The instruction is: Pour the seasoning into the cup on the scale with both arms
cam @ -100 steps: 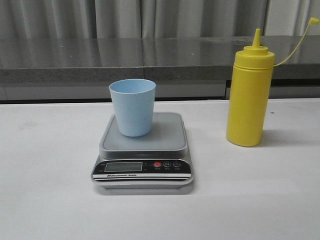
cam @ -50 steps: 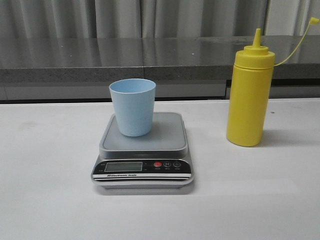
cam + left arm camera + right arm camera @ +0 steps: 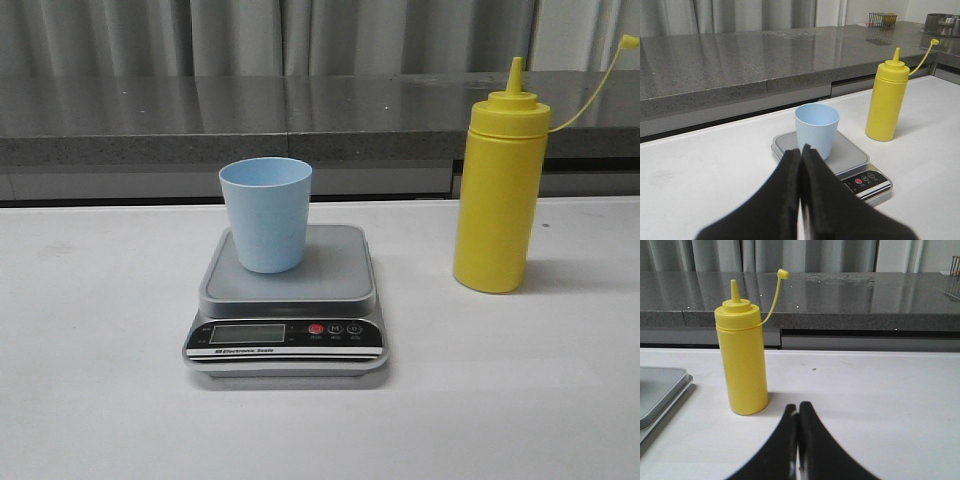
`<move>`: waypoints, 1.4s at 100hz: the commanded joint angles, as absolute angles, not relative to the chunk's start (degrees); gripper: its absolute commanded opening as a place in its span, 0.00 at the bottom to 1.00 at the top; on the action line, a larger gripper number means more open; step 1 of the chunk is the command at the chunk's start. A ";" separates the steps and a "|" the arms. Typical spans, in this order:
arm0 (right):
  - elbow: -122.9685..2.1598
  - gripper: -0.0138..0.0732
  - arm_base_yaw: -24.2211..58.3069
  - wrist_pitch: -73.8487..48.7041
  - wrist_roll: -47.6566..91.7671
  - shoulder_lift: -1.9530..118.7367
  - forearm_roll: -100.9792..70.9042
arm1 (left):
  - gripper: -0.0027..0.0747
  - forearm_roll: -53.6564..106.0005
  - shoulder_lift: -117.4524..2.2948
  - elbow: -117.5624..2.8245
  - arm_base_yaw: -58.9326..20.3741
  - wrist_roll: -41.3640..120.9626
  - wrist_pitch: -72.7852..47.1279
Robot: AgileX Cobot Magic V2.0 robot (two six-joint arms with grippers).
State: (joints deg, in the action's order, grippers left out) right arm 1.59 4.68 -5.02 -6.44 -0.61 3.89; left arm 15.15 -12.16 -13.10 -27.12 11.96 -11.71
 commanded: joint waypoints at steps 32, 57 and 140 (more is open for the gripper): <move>0.58 0.08 4.33 -0.55 -5.98 -1.84 3.73 | 0.01 2.05 -12.59 -10.14 -16.59 -1.71 1.92; 0.58 0.08 4.33 -0.55 -5.98 -1.84 3.73 | 0.01 -2.49 -10.22 -7.17 -6.77 -3.66 -0.65; 0.58 0.08 4.33 -0.60 -5.98 -1.84 3.73 | 0.01 -2.93 1.94 2.30 1.45 -3.66 -4.90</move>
